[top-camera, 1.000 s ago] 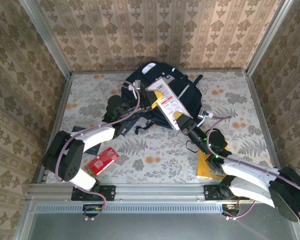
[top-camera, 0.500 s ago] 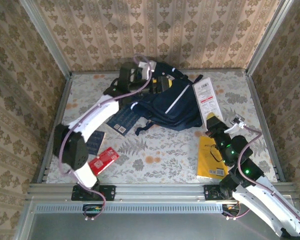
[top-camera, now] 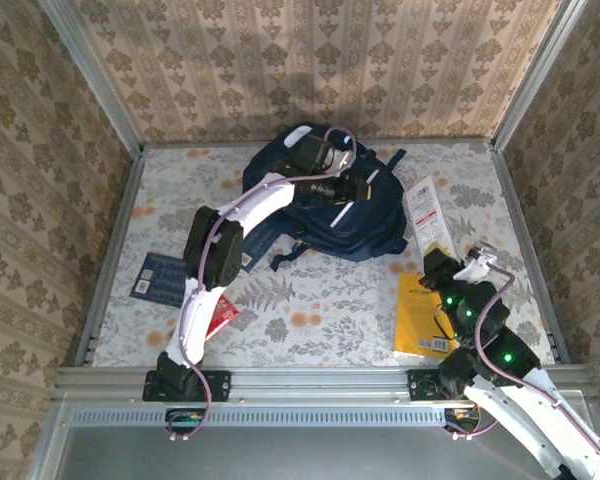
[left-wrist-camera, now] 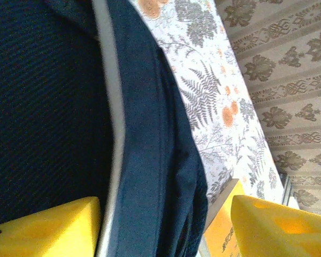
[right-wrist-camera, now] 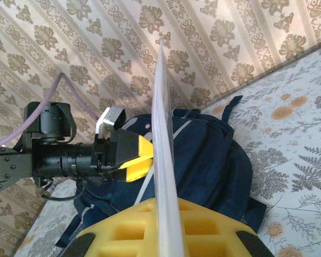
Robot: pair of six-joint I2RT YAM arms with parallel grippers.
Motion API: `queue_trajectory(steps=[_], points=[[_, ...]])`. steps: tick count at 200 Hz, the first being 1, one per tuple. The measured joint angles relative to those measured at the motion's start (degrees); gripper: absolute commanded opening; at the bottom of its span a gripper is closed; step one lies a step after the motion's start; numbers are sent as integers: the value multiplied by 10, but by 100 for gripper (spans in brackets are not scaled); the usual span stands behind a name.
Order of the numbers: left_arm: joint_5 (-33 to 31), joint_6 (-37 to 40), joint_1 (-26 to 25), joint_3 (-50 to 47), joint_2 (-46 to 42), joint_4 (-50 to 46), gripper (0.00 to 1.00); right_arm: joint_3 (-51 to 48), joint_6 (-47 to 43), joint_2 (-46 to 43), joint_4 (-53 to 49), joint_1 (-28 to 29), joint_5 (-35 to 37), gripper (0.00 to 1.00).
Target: Pack the student bag
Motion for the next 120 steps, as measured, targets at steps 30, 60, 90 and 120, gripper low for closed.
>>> queue_trajectory(steps=[30,60,90,120], points=[[14,-4,-1,20,10,1,56,-10,0,-10,-6,0,0,0],[22,-7,-2,33,26,1,51,-29,5,-10,-17,0,0,0],[24,-7,-5,48,51,-6,45,-38,16,-10,-18,0,-1,0],[23,-6,-6,73,76,-21,37,-42,22,-10,-17,0,-3,0]])
